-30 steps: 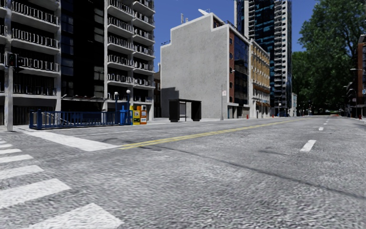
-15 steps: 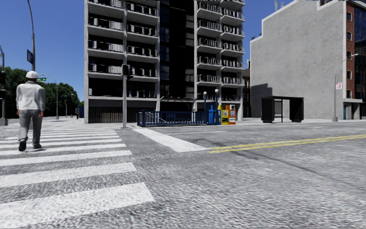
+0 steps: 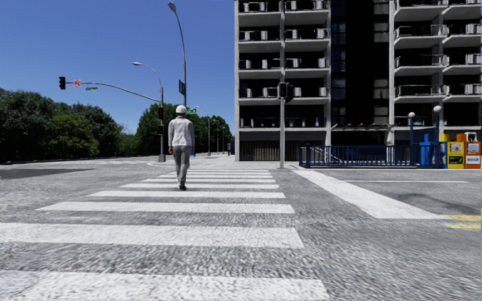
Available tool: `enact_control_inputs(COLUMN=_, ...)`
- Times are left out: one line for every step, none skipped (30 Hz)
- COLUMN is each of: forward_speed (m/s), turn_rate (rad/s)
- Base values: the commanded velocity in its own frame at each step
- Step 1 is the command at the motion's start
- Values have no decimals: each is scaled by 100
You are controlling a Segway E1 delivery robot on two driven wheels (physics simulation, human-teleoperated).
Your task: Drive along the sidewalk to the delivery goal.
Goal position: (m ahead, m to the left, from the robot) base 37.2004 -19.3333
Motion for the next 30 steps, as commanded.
enact_control_inputs(forward_speed=131, turn_rate=52)
enact_control_inputs(forward_speed=131, turn_rate=0)
enact_control_inputs(forward_speed=131, turn_rate=0)
enact_control_inputs(forward_speed=131, turn_rate=0)
enact_control_inputs(forward_speed=131, turn_rate=0)
enact_control_inputs(forward_speed=131, turn_rate=0)
enact_control_inputs(forward_speed=130, turn_rate=0)
enact_control_inputs(forward_speed=129, turn_rate=0)
enact_control_inputs(forward_speed=129, turn_rate=0)
enact_control_inputs(forward_speed=129, turn_rate=0)
enact_control_inputs(forward_speed=129, turn_rate=0)
enact_control_inputs(forward_speed=129, turn_rate=0)
enact_control_inputs(forward_speed=129, turn_rate=0)
enact_control_inputs(forward_speed=129, turn_rate=0)
enact_control_inputs(forward_speed=129, turn_rate=0)
enact_control_inputs(forward_speed=129, turn_rate=0)
enact_control_inputs(forward_speed=129, turn_rate=0)
enact_control_inputs(forward_speed=129, turn_rate=0)
enact_control_inputs(forward_speed=200, turn_rate=0)
enact_control_inputs(forward_speed=200, turn_rate=0)
enact_control_inputs(forward_speed=200, turn_rate=0)
enact_control_inputs(forward_speed=200, turn_rate=0)
enact_control_inputs(forward_speed=200, turn_rate=0)
enact_control_inputs(forward_speed=200, turn_rate=0)
enact_control_inputs(forward_speed=200, turn_rate=0)
enact_control_inputs(forward_speed=200, turn_rate=0)
enact_control_inputs(forward_speed=200, turn_rate=0)
enact_control_inputs(forward_speed=200, turn_rate=0)
enact_control_inputs(forward_speed=200, turn_rate=0)
enact_control_inputs(forward_speed=200, turn_rate=-8)
